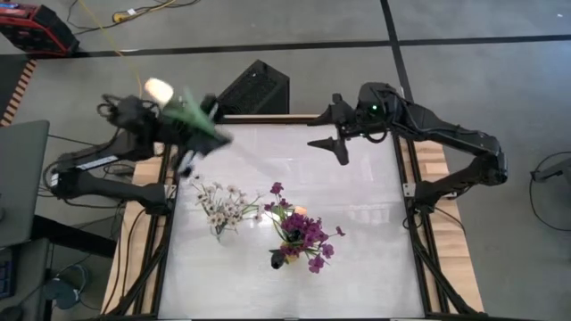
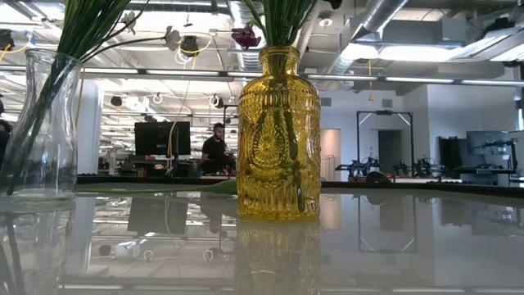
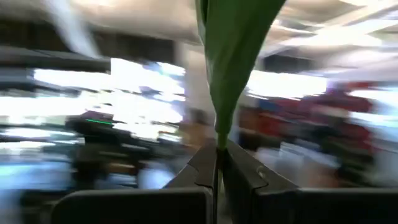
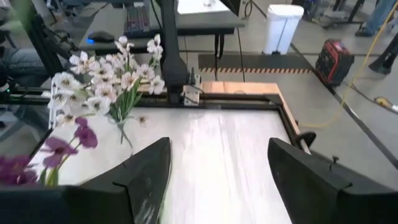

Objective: Sort flowers into vase by color
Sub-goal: Put the top light pink flower into the transparent vase

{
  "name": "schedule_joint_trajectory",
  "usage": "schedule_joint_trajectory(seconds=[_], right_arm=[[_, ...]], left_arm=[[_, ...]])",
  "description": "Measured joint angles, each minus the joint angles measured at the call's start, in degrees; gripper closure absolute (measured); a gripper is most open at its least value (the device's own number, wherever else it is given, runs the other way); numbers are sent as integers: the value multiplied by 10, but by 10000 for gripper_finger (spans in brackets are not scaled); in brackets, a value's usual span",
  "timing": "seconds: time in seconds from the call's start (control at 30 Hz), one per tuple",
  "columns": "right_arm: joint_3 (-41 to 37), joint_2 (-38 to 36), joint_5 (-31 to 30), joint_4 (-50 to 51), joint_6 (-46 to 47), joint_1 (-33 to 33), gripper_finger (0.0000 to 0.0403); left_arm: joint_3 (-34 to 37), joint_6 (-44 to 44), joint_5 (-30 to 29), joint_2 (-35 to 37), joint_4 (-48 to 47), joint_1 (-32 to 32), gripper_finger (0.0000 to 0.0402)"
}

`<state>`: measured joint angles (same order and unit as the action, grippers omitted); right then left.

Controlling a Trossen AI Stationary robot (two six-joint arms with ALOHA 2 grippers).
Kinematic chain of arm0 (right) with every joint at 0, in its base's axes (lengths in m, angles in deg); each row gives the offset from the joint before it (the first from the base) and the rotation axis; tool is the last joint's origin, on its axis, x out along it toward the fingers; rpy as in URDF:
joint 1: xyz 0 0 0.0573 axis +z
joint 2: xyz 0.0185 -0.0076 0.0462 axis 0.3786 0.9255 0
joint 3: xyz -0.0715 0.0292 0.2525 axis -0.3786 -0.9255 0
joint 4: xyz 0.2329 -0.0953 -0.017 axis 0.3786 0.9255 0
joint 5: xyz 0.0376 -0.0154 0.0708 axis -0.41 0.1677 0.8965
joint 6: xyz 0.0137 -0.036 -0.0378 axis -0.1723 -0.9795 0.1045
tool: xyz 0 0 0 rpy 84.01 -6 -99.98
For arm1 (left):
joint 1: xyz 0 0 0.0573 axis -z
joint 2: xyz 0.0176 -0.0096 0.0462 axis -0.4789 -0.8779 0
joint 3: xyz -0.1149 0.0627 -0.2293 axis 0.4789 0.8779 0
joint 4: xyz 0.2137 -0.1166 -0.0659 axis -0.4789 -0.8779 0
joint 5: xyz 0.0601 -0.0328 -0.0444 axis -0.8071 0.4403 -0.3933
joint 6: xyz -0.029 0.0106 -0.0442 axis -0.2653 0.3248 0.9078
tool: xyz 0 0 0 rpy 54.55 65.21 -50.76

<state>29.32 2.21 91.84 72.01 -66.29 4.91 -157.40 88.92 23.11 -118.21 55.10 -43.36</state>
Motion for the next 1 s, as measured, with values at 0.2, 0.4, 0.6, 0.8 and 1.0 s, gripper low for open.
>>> schedule_joint_trajectory(seconds=[0.2,0.4,0.6,0.8,1.0], right_arm=[[0,-15,-4,74,14,3,111],[0,-10,-6,118,39,16,111],[0,-1,-6,132,41,41,111],[0,1,-6,130,40,58,111],[0,1,-6,136,40,62,111]], left_arm=[[0,-13,146,34,-141,140,401],[0,-178,28,67,-378,304,401],[0,-208,-229,61,-503,415,401],[1,-188,-298,53,-559,455,401],[0,-178,-329,70,-590,480,401]])
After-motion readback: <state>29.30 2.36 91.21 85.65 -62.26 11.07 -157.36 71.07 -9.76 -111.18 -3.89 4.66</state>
